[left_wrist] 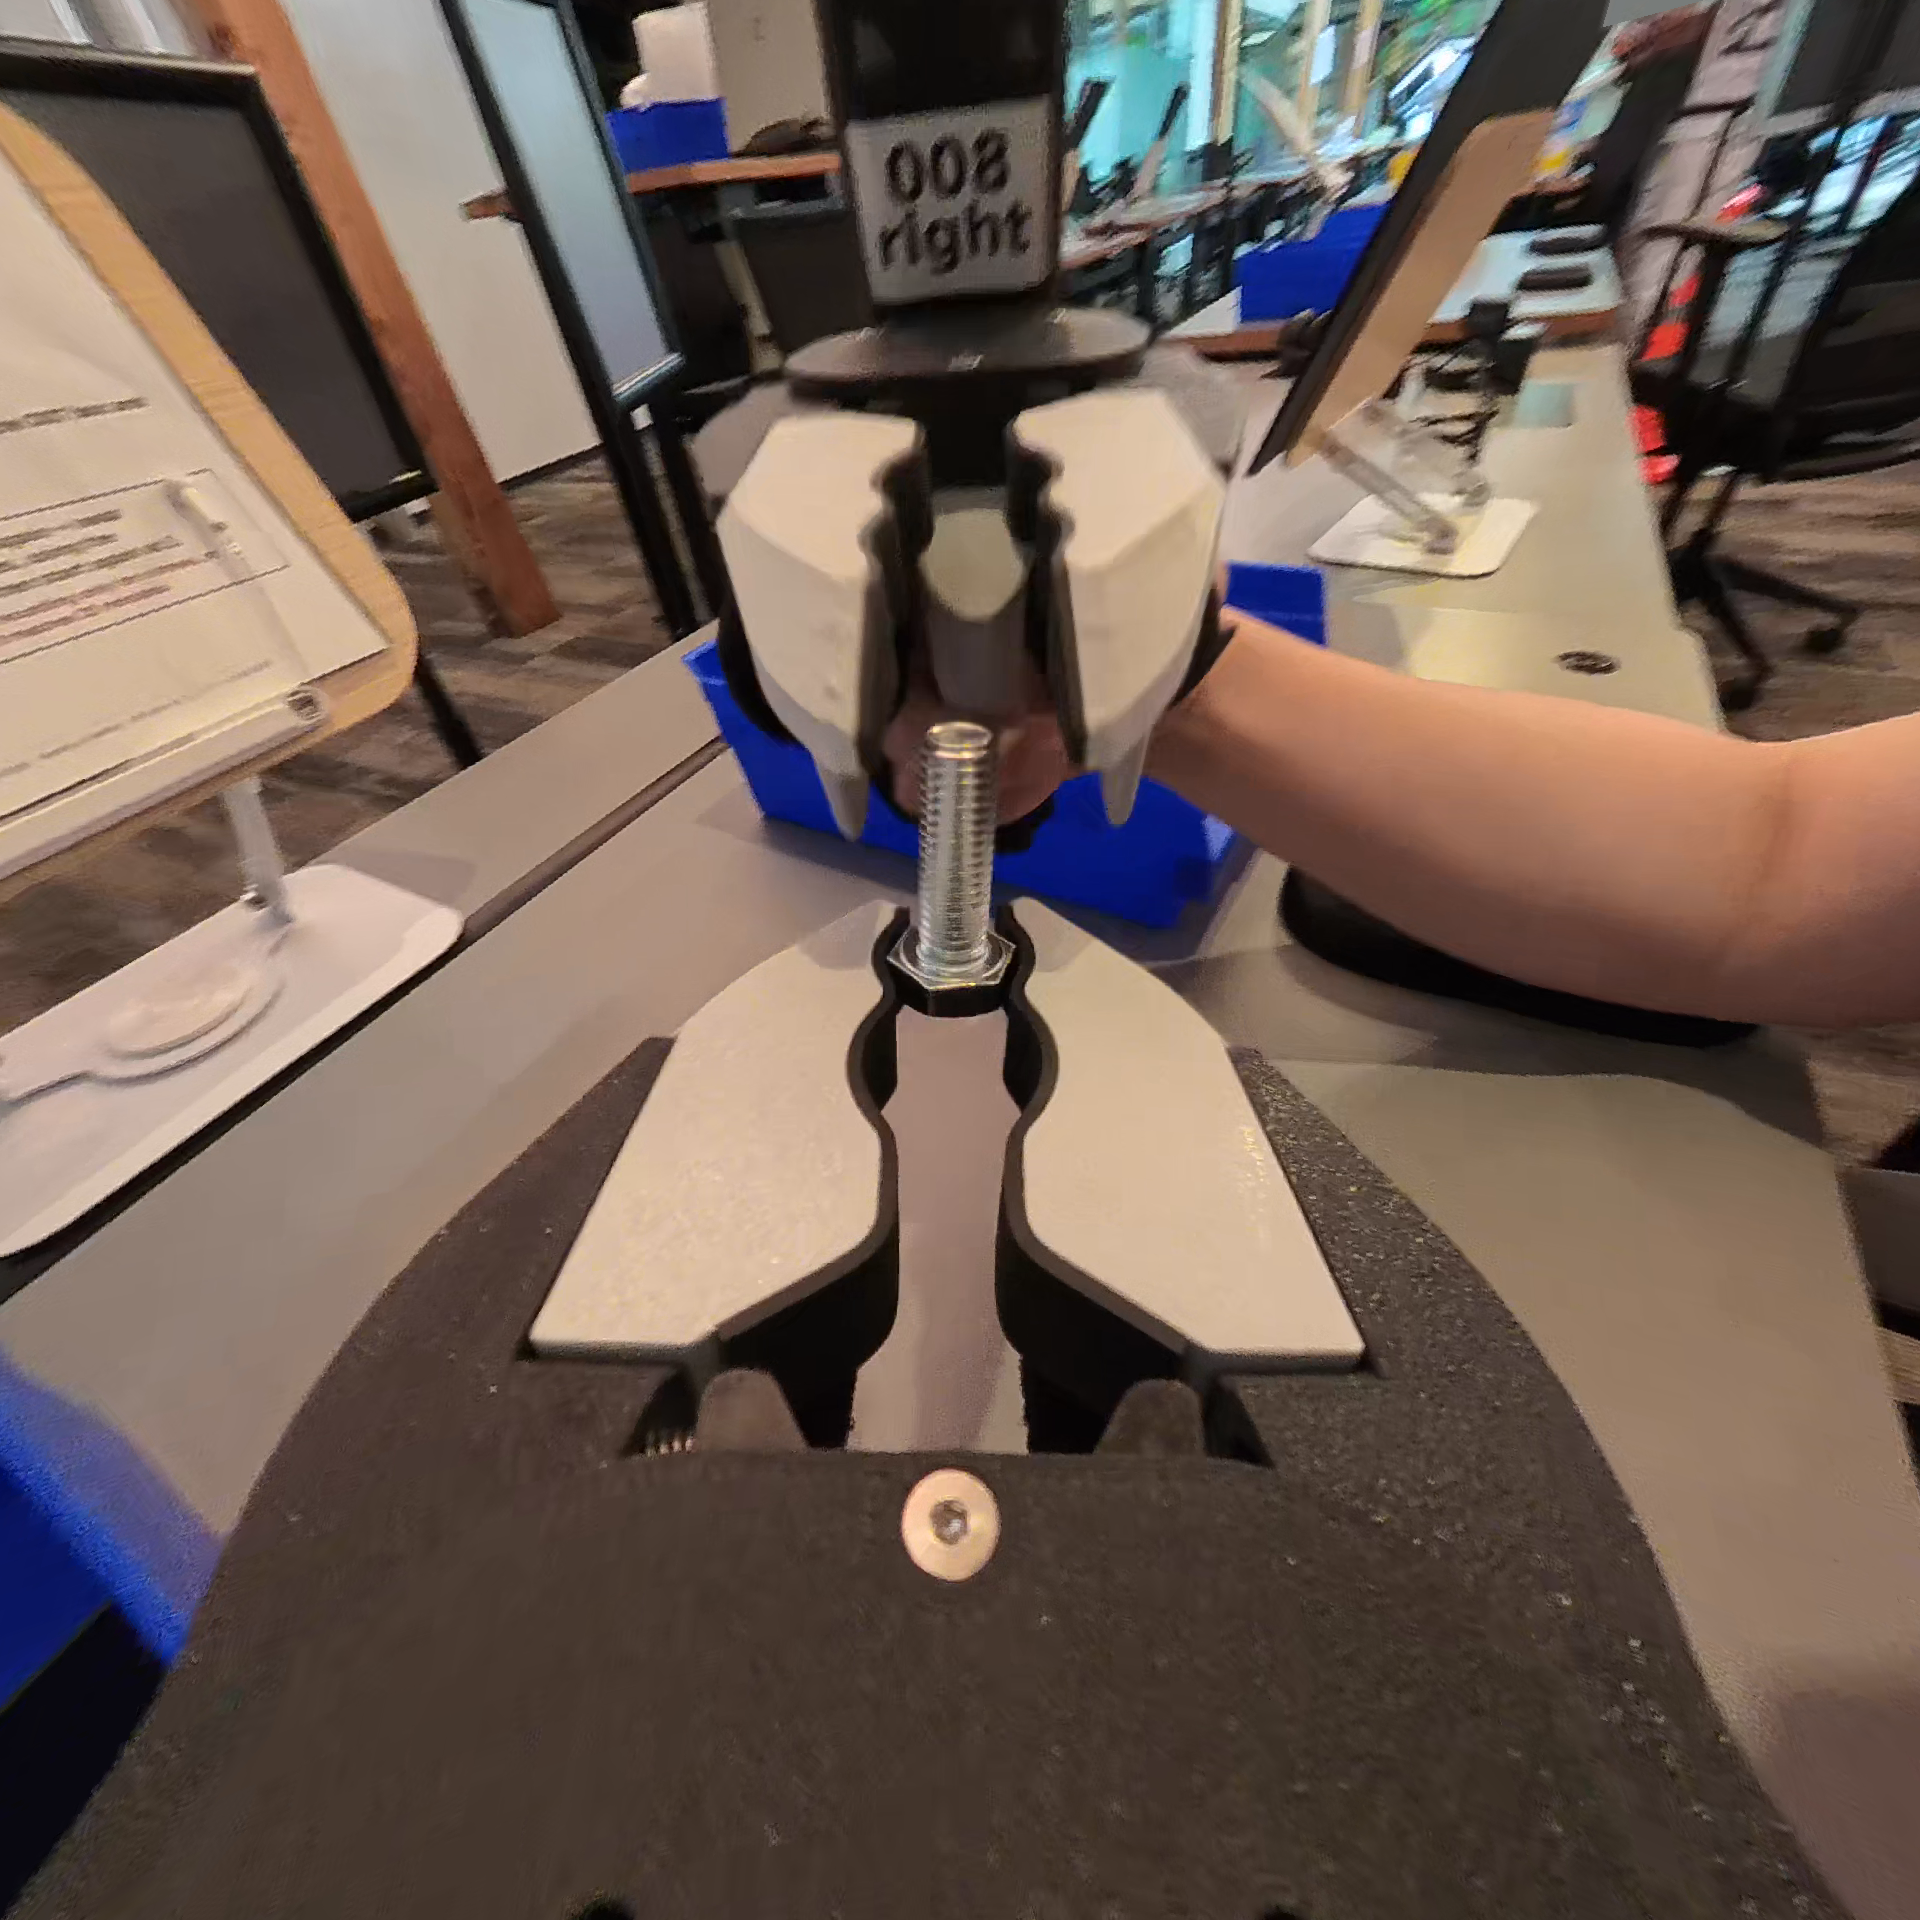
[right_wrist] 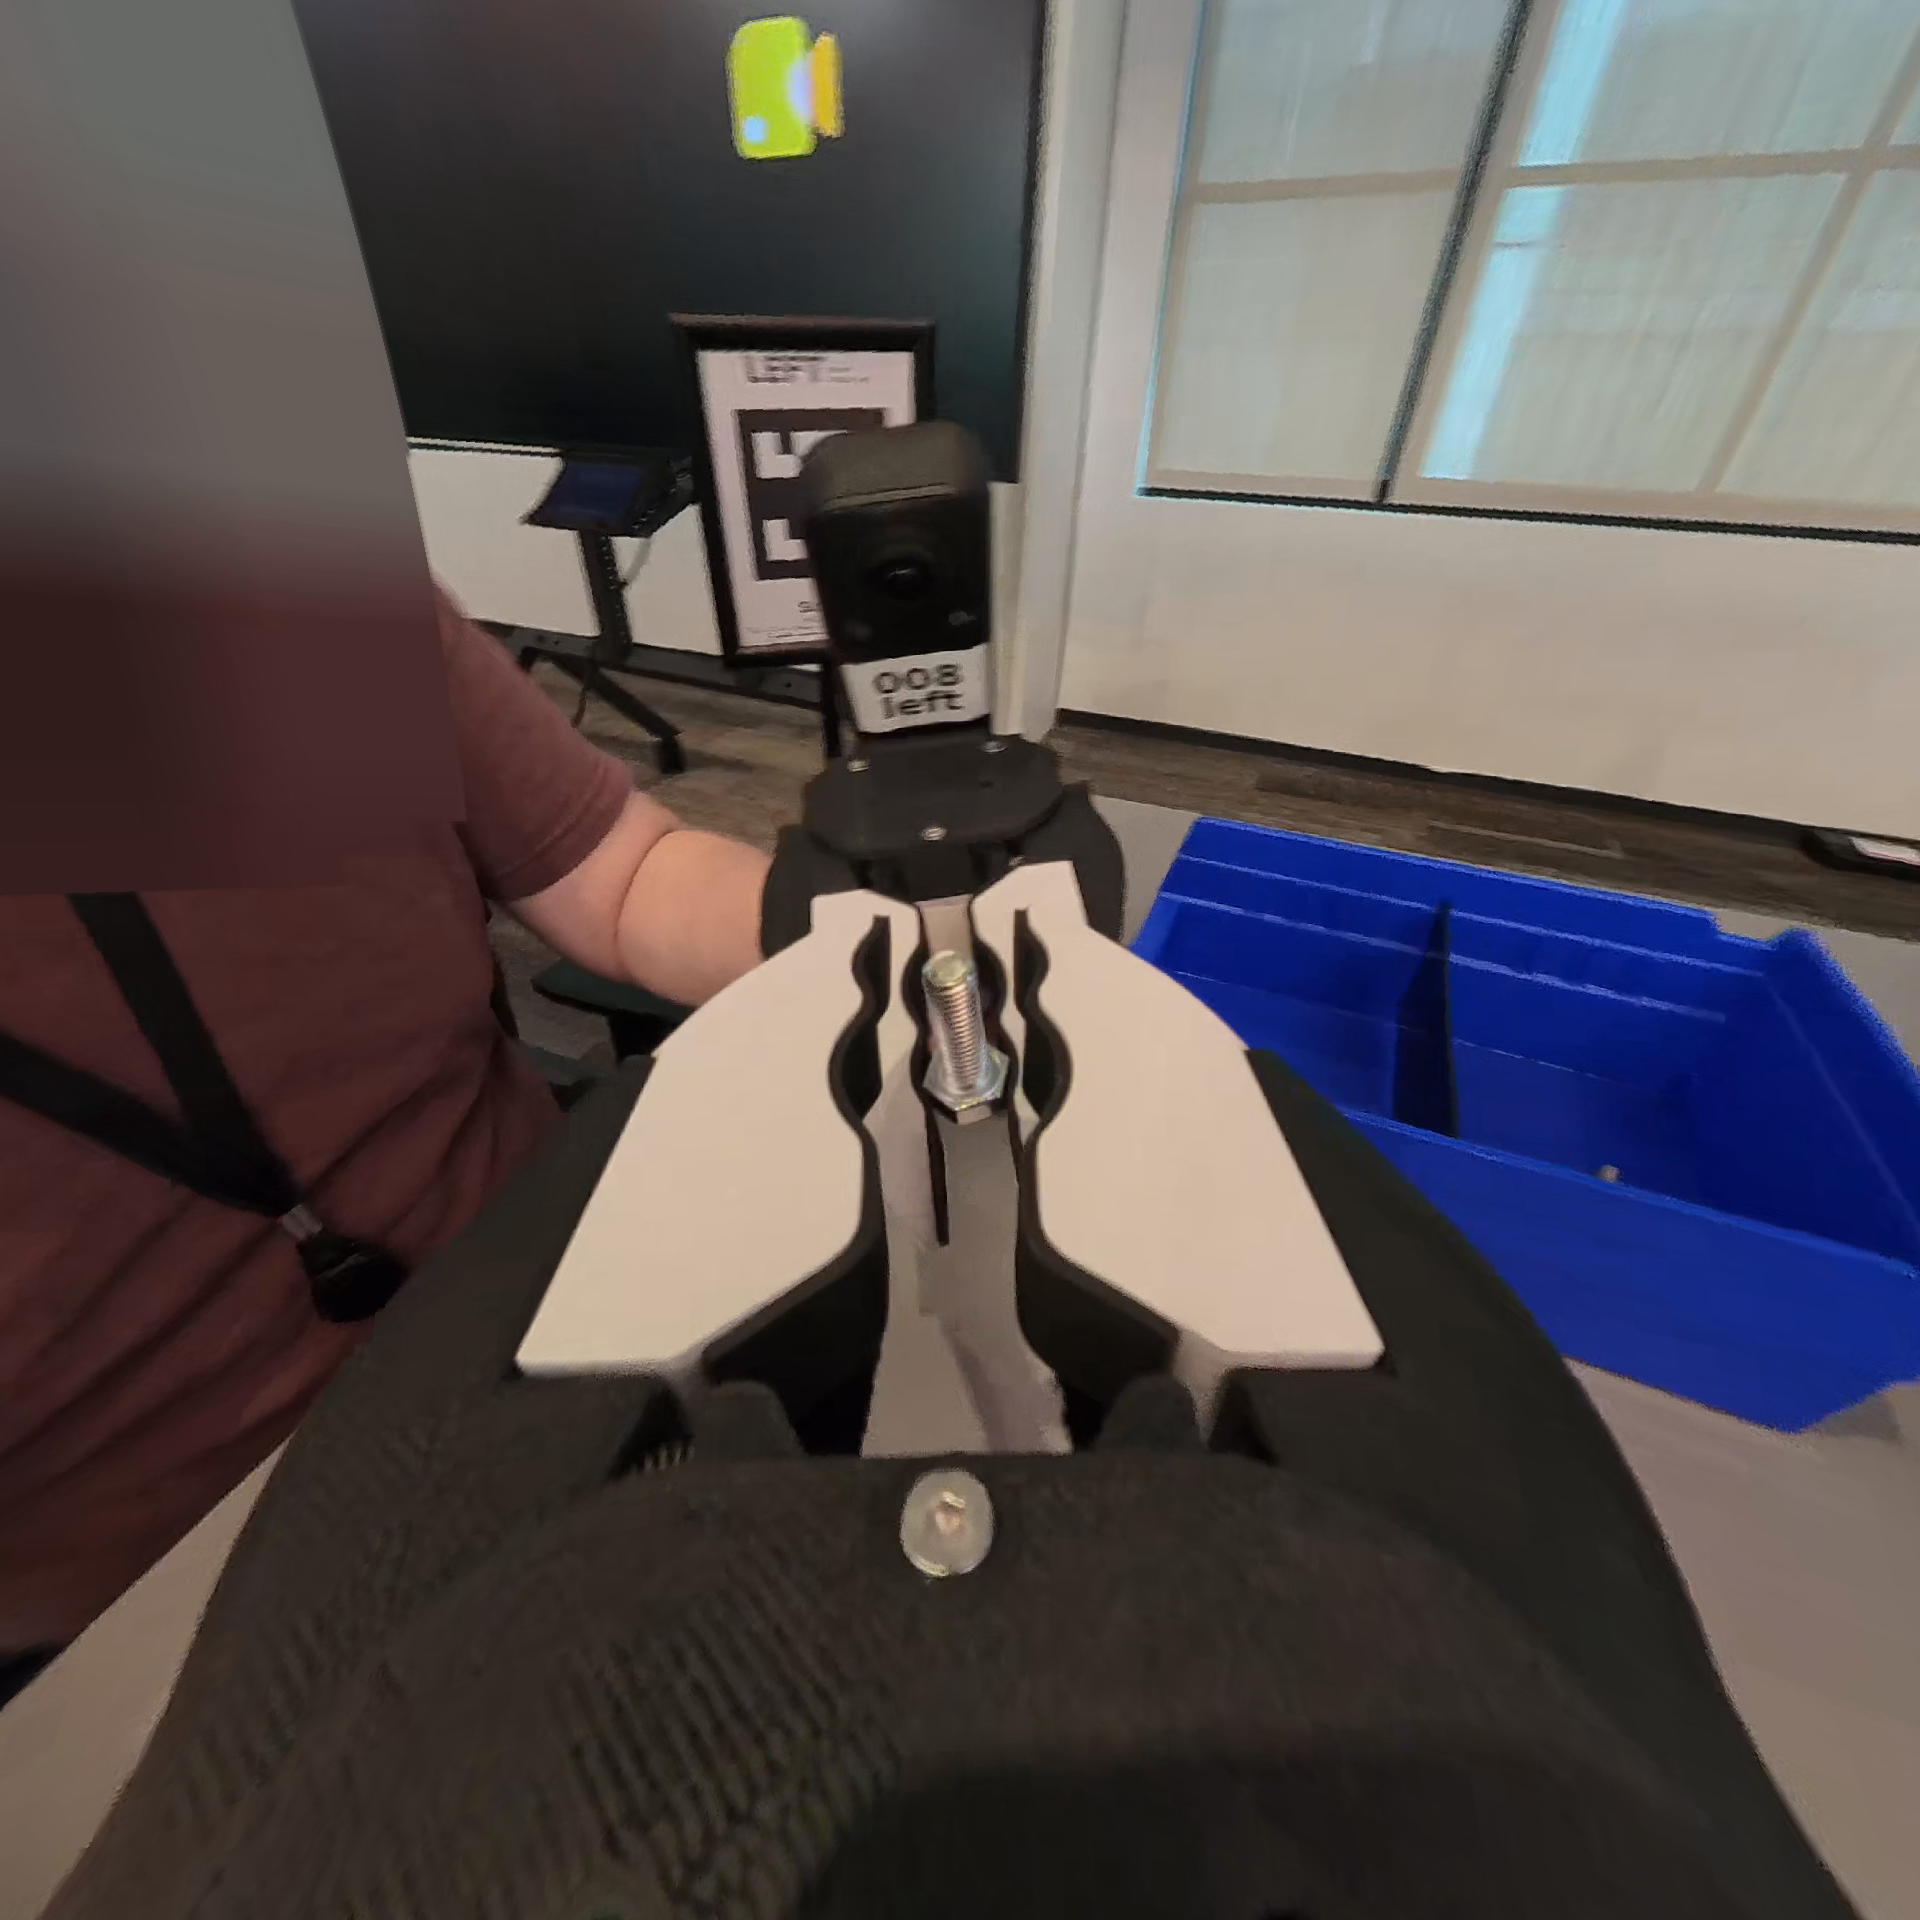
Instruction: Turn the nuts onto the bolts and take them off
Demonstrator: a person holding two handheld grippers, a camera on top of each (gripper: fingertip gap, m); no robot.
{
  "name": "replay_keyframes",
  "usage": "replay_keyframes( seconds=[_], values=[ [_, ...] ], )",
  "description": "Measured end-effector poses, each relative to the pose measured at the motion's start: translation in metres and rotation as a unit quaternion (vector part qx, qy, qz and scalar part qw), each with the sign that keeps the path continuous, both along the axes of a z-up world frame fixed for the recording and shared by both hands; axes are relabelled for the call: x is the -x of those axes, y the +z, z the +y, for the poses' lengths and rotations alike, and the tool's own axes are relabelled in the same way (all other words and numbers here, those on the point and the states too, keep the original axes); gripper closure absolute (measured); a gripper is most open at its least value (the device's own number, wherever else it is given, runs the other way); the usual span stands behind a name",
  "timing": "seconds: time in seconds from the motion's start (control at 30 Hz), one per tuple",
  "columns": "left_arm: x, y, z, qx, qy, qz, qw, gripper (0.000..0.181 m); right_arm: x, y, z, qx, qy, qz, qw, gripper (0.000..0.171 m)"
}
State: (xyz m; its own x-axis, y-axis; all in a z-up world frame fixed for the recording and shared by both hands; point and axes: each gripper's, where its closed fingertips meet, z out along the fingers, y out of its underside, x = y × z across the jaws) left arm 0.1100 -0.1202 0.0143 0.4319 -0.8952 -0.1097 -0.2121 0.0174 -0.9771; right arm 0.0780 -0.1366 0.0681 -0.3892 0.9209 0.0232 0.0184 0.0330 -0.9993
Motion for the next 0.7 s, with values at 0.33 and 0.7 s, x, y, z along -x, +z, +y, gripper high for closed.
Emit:
replay_keyframes(
  seconds=[0.33, 0.7],
  values=[
    [0.021, 0.008, 0.020, 0.003, 0.078, -0.020, 0.997, 0.166, 0.021, -0.006, 0.015, -0.022, -0.097, -0.051, 0.994, 0.161],
    [0.009, 0.015, 0.002, 0.010, -0.001, -0.054, 0.998, 0.162, 0.014, -0.004, 0.005, 0.011, -0.033, -0.035, 0.999, 0.161]
  ],
)
